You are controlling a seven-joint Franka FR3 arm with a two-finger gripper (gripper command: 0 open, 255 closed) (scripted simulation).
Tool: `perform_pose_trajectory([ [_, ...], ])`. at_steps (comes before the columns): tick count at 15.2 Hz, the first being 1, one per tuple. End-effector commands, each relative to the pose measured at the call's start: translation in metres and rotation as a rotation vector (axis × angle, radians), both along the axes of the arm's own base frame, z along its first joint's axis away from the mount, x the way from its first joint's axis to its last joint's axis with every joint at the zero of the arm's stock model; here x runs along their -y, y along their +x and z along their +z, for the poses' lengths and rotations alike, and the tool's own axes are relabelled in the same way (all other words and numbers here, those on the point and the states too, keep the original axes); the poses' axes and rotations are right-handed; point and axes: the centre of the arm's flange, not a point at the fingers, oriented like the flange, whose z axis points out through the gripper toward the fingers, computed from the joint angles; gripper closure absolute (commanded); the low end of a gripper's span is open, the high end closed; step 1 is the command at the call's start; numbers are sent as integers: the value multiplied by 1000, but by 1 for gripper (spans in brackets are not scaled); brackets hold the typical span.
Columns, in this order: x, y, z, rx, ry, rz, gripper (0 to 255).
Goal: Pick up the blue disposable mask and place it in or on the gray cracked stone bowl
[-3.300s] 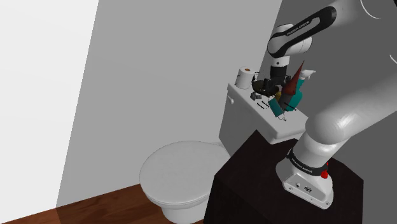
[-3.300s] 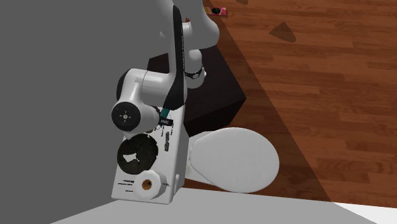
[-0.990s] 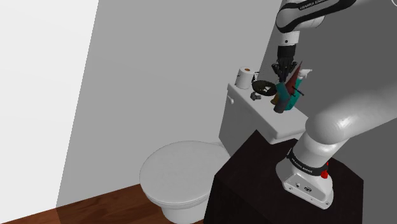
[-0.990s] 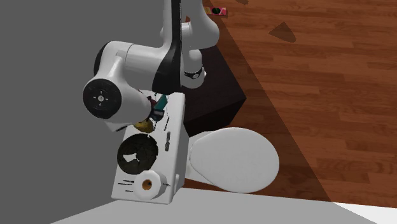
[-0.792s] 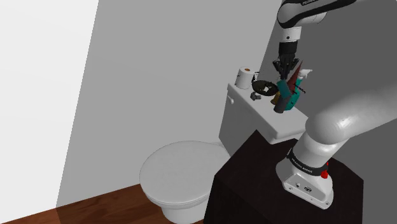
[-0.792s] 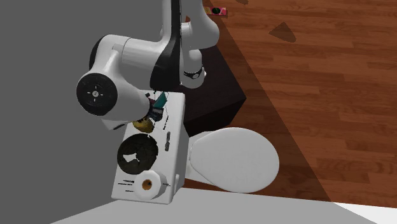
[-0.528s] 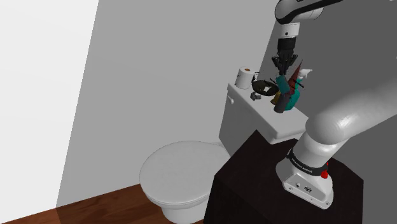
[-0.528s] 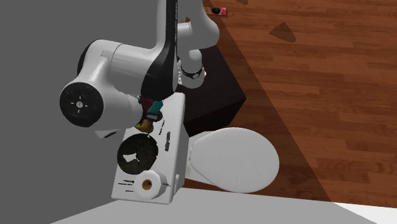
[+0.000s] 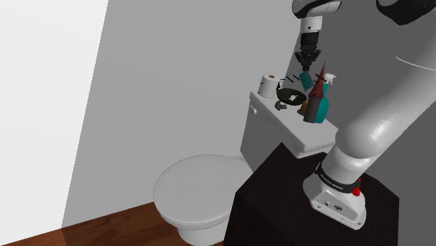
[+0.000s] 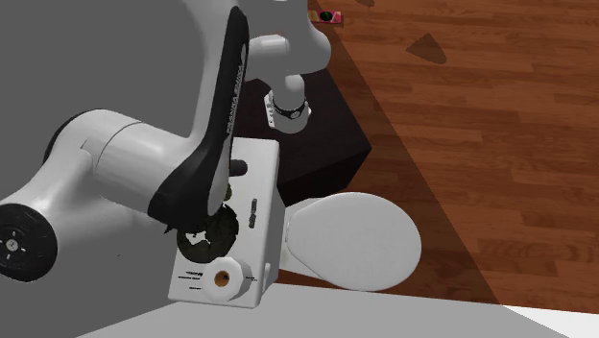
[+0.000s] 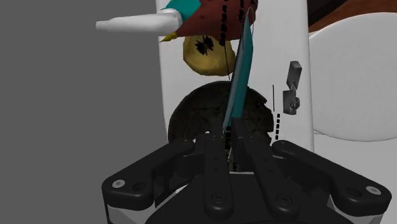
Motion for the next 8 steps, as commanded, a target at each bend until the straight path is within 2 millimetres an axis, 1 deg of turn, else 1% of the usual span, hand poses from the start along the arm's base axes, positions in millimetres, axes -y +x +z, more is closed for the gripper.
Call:
perform_pose_trajectory([
  [1, 21, 17, 5, 0, 0, 2, 255],
  [5, 64, 49, 15, 0, 0, 2, 255],
  [8, 64, 49, -1, 0, 0, 2, 255],
])
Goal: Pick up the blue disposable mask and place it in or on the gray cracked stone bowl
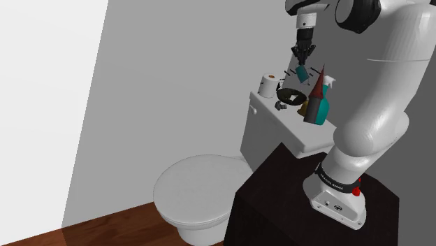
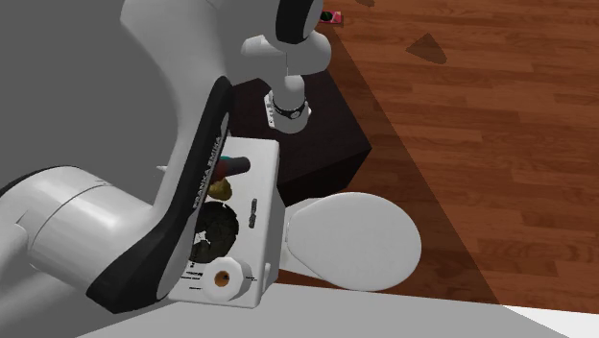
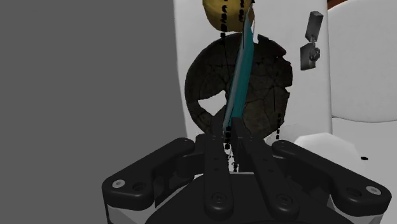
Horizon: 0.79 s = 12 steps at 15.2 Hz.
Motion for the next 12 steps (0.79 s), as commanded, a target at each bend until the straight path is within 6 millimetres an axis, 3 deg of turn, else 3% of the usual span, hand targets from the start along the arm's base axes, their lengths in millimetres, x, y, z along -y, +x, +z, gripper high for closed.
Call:
perform_pose_trajectory([
  [1, 1, 2, -10, 0, 0, 1, 255],
  [12, 1, 2, -68, 0, 0, 1, 255],
])
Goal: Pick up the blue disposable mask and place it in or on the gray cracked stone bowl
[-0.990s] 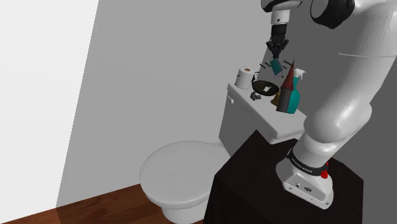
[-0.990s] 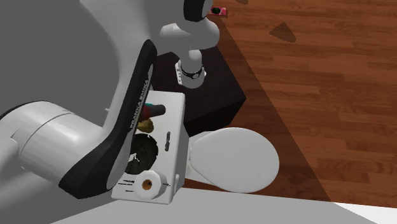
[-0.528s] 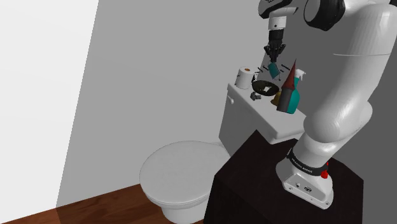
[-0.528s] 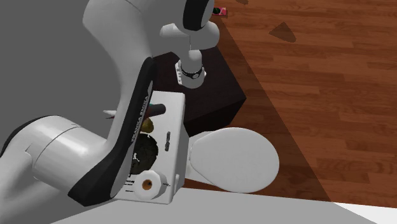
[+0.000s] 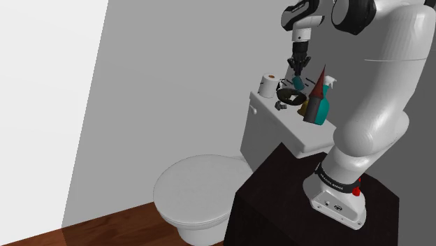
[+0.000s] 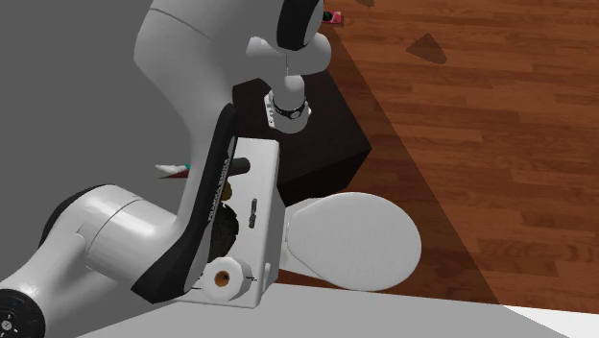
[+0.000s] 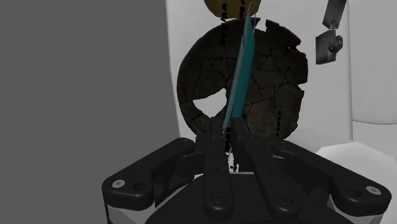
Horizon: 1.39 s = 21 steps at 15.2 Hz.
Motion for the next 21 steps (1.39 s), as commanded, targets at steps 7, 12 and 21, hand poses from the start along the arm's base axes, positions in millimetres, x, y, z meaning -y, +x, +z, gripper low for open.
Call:
perform_pose_trajectory([
  [7, 0, 0, -34, 0, 0, 0, 255],
  [12, 0, 0, -34, 0, 0, 0, 255],
  [21, 2, 7, -9, 0, 0, 0, 0],
])
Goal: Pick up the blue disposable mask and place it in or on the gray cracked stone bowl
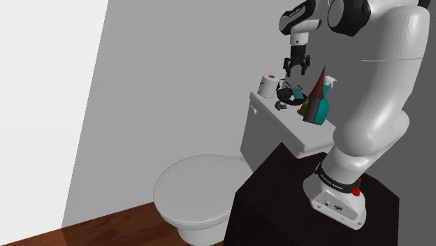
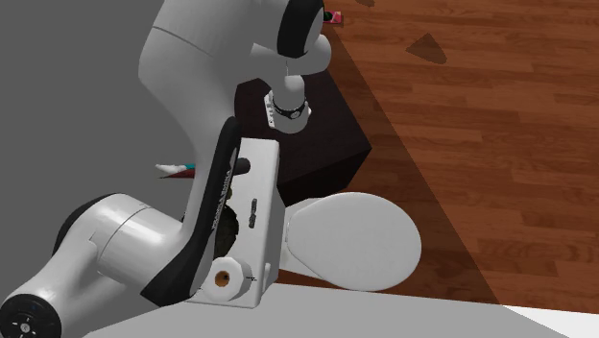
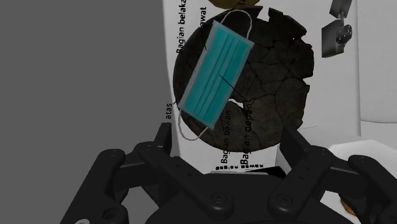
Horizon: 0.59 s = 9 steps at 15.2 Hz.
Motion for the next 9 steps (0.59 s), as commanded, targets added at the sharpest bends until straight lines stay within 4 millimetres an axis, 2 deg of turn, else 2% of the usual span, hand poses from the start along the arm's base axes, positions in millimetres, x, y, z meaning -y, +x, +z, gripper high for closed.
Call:
perform_pose_trajectory([
  [1, 0, 5, 23, 0, 1, 0, 0],
  [2, 0, 8, 33, 0, 1, 0, 0],
  [9, 0, 8, 33, 0, 1, 0, 0],
])
